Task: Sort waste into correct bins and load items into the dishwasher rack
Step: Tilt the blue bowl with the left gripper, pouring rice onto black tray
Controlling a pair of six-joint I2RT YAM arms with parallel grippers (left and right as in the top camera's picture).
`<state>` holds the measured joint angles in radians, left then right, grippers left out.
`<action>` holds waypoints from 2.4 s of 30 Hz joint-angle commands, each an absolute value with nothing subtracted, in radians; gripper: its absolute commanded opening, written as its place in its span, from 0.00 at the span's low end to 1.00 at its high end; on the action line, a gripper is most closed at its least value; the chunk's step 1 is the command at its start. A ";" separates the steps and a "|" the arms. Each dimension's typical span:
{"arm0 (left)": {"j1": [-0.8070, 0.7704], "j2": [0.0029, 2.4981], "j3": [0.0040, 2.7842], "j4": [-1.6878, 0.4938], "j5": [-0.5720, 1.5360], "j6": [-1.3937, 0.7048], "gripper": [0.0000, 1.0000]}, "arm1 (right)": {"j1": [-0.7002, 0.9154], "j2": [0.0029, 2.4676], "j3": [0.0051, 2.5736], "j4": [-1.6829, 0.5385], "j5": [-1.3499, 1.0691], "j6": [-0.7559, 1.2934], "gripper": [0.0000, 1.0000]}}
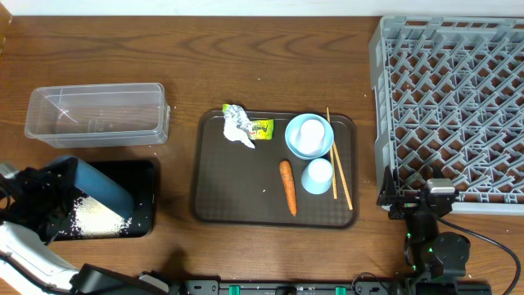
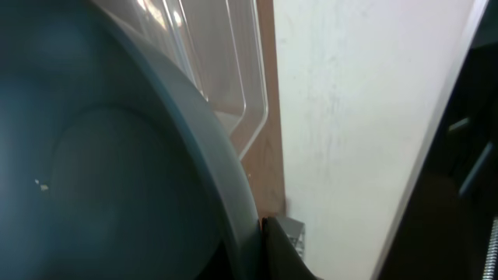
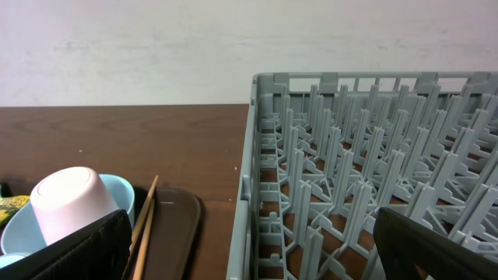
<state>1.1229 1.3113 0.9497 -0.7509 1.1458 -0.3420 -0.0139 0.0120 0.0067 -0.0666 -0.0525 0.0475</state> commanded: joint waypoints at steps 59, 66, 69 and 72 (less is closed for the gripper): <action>1.245 1.263 0.950 -1.147 1.326 0.015 0.06 | -0.019 0.007 0.006 -0.071 -0.049 0.036 0.99; 1.245 1.196 0.950 -1.136 1.248 0.045 0.06 | -0.019 0.007 0.006 -0.071 -0.049 0.036 0.99; 1.245 1.159 0.956 -1.135 1.248 0.044 0.06 | -0.019 0.007 0.006 -0.071 -0.049 0.036 0.99; 1.245 1.115 0.968 -1.137 1.248 0.039 0.06 | -0.019 0.007 0.006 -0.071 -0.049 0.036 0.99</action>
